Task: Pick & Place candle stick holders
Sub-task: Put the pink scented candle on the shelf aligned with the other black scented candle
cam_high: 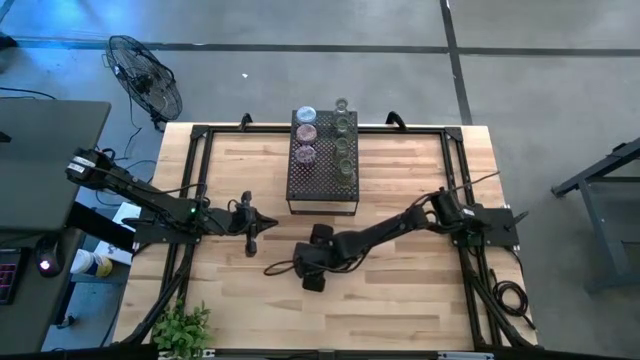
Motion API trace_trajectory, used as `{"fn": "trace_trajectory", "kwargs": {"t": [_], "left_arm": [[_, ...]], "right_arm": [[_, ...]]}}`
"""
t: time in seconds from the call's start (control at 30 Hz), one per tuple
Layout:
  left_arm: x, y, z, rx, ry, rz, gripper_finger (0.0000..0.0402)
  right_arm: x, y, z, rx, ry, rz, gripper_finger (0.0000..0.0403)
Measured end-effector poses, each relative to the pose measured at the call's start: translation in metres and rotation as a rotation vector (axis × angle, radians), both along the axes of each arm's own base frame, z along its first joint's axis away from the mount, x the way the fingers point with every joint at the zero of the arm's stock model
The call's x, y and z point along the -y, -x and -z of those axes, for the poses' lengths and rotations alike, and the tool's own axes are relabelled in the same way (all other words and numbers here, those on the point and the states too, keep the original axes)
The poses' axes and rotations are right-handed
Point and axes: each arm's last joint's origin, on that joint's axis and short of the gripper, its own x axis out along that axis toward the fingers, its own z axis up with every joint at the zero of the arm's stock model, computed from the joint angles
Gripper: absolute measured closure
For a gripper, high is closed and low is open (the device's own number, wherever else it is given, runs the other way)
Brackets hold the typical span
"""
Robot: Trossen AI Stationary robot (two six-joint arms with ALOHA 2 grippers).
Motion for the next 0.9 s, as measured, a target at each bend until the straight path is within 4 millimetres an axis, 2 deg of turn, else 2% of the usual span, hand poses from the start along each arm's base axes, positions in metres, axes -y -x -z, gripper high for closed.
{"fn": "trace_trajectory", "kwargs": {"t": [0.13, 0.27, 0.4, 0.57, 0.7, 0.9], "left_arm": [[0.001, 0.0, 0.0, -0.006, 0.006, 0.039, 0.039], [0.002, 0.0, 0.0, -0.007, 0.019, 0.055, 0.039], [0.006, -0.006, -0.005, -0.032, 0.046, 0.137, 0.039], [0.019, -0.025, -0.015, -0.108, 0.137, 0.223, 0.0378], [0.041, -0.04, -0.018, -0.228, 0.133, 0.263, 0.0327], [0.072, -0.059, -0.016, -0.351, 0.112, 0.215, 0.0205]], "right_arm": [[-0.006, 0.001, -0.017, -0.051, -0.041, -0.039, 0.0116], [-0.023, 0.023, -0.031, -0.096, 0.106, -0.024, 0.0147], [-0.041, 0.049, -0.023, -0.031, 0.186, 0.027, 0.0196], [-0.051, 0.083, -0.013, 0.084, 0.121, 0.1, 0.027], [-0.052, 0.105, -0.012, 0.179, 0.071, 0.136, 0.0324], [-0.051, 0.132, -0.014, 0.32, 0.042, 0.149, 0.0386]]}}
